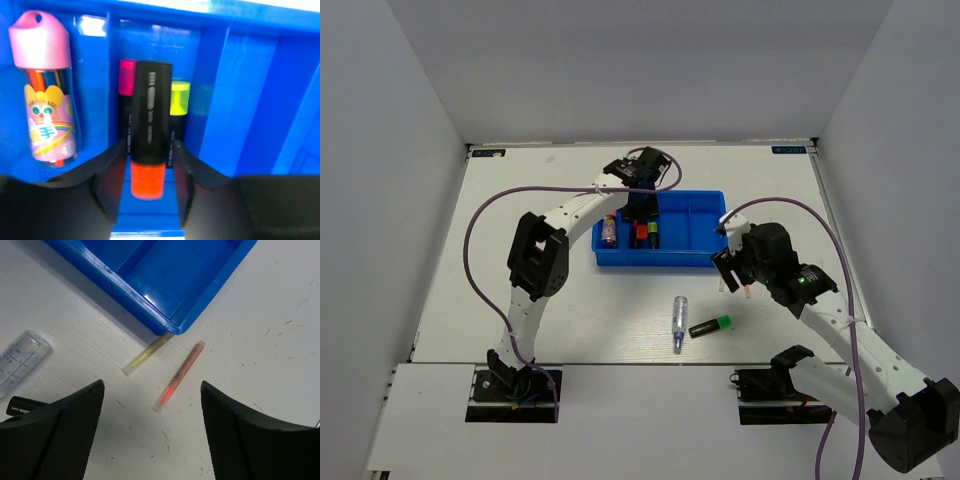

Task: Sort the stationery into containers
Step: Place the stationery into the container, then grab a piece of stationery with the right arm

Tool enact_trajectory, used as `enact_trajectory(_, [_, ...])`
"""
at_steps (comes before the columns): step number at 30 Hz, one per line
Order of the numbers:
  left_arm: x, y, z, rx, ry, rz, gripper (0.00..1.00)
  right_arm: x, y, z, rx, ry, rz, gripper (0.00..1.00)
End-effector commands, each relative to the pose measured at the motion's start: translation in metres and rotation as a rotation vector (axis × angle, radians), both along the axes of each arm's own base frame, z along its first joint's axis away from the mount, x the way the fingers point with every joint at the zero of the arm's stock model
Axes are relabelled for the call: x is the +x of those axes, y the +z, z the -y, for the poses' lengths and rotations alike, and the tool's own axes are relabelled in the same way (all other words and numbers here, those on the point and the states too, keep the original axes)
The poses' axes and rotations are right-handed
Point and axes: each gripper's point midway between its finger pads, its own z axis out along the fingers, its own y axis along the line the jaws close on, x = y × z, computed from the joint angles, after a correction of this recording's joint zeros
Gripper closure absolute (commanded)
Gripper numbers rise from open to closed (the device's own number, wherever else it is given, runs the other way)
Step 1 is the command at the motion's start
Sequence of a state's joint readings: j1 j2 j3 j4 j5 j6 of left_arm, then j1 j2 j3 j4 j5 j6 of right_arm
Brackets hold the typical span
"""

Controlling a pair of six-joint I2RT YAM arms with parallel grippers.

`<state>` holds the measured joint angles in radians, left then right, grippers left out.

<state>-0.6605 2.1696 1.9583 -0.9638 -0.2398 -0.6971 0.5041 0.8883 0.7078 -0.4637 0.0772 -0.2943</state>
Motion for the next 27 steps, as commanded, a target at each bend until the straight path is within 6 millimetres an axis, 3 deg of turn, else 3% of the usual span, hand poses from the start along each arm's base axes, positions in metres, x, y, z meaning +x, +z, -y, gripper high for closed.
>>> enact_trajectory(1, [0.0,0.017,0.007,-0.044,-0.014,0.03,0.41,-0.001,0.0,-0.004,0.006,0.029,0.0,0.2])
enact_trajectory(3, [-0.001,0.02,0.008,-0.05,-0.02,0.03,0.36,-0.003,-0.002,-0.003,-0.007,0.047,-0.003,0.2])
enact_trajectory(5, [-0.002,0.032,0.01,-0.072,-0.027,0.047,0.34,-0.006,-0.003,-0.006,-0.013,0.095,-0.002,0.26])
enact_trajectory(6, [-0.002,0.035,0.01,-0.075,-0.029,0.052,0.34,-0.013,-0.002,-0.014,0.013,0.147,-0.016,0.3])
enact_trajectory(8, [-0.003,0.052,0.011,-0.087,-0.041,0.077,0.34,-0.025,-0.004,-0.026,0.044,0.25,-0.041,0.49])
enact_trajectory(9, [-0.007,0.063,0.013,-0.1,-0.052,0.093,0.41,-0.031,-0.006,-0.027,0.035,0.299,-0.054,0.59])
enact_trajectory(10, [-0.01,0.067,0.011,-0.094,-0.066,0.096,0.49,-0.044,-0.008,-0.035,0.042,0.402,-0.073,0.63])
enact_trajectory(11, [-0.015,0.084,0.01,-0.107,-0.075,0.121,0.57,-0.058,-0.007,-0.044,0.077,0.497,-0.093,0.66])
enact_trajectory(12, [-0.027,0.092,0.008,-0.098,-0.102,0.128,0.74,-0.07,-0.014,-0.041,0.012,0.624,-0.096,0.66])
enact_trajectory(13, [-0.036,0.108,0.002,-0.097,-0.126,0.153,0.77,-0.089,-0.011,-0.054,0.08,0.745,-0.113,0.63])
enact_trajectory(14, [-0.047,0.104,-0.003,-0.068,-0.159,0.141,0.77,-0.096,-0.016,-0.053,0.067,0.807,-0.121,0.59])
enact_trajectory(15, [-0.067,0.122,-0.014,-0.077,-0.183,0.166,0.74,-0.106,-0.022,-0.049,0.0,0.957,-0.082,0.54])
enact_trajectory(16, [-0.077,0.122,-0.024,-0.047,-0.22,0.163,0.66,-0.126,-0.023,-0.051,0.038,1.035,-0.125,0.46])
enact_trajectory(17, [-0.091,0.107,-0.035,-0.017,-0.232,0.128,0.52,-0.131,-0.028,-0.049,0.031,1.07,-0.146,0.43])
enact_trajectory(18, [-0.116,0.116,-0.056,-0.027,-0.246,0.142,0.36,-0.136,-0.032,-0.046,0.001,1.149,-0.119,0.41])
enact_trajectory(19, [-0.129,0.094,-0.076,0.033,-0.263,0.102,0.12,-0.145,-0.04,-0.044,0.01,1.181,-0.152,0.4])
enact_trajectory(20, [-0.136,0.093,-0.089,0.05,-0.255,0.112,0.05,-0.143,-0.045,-0.043,0.001,1.201,-0.149,0.4])
enact_trajectory(23, [-0.173,0.089,-0.144,0.06,-0.218,0.139,0.0,-0.141,-0.059,-0.044,-0.018,1.224,-0.166,0.39])
enact_trajectory(24, [-0.183,0.073,-0.158,0.083,-0.207,0.11,0.0,-0.141,-0.062,-0.044,-0.02,1.225,-0.17,0.39])
enact_trajectory(25, [-0.186,0.077,-0.172,0.065,-0.168,0.138,0.0,-0.14,-0.066,-0.044,-0.023,1.225,-0.179,0.39])
enact_trajectory(27, [-0.202,0.061,-0.191,0.069,-0.147,0.123,0.0,-0.137,-0.077,-0.044,-0.037,1.223,-0.194,0.37])
